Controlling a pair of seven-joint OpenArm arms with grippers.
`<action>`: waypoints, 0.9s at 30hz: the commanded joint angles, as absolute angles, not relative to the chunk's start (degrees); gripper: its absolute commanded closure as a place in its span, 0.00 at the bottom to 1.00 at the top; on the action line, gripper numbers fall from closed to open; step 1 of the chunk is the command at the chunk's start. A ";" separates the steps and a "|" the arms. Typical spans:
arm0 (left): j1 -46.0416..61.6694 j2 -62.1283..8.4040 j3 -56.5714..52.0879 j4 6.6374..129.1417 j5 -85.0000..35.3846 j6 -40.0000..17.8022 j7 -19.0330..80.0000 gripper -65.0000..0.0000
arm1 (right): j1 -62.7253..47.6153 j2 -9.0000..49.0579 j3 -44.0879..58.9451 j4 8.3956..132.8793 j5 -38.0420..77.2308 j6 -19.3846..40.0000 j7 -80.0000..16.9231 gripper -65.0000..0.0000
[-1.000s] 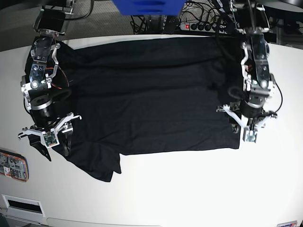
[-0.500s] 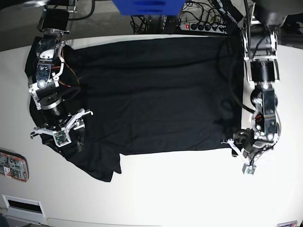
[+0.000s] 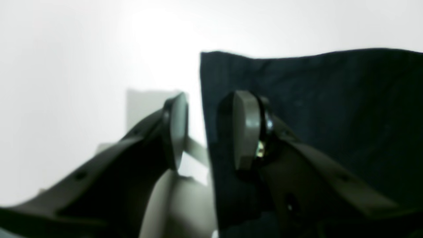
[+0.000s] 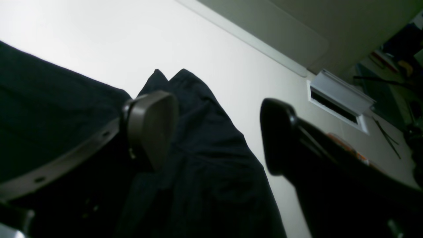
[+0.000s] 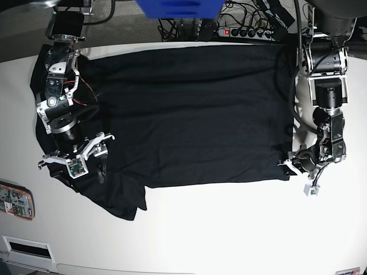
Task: Fold the T-shirt properly
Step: 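Move both grippers down the shirt sides toward the hem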
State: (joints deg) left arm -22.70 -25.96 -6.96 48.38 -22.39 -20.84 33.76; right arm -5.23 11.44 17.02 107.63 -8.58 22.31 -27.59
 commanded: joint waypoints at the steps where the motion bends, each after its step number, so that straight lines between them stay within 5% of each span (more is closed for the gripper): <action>1: -24.31 -26.86 -7.16 48.75 -22.64 -20.88 33.54 0.65 | -4.44 12.00 17.27 108.88 -7.96 21.85 -25.98 0.36; 7: -22.90 -26.77 -5.49 48.31 -22.46 -20.88 33.54 0.47 | -4.44 12.00 17.27 108.88 -7.96 21.85 -25.89 0.36; 27: -22.02 -18.42 4.35 43.21 -22.64 -20.88 29.14 0.51 | -8.57 12.00 17.45 109.67 -7.96 21.85 -24.31 0.36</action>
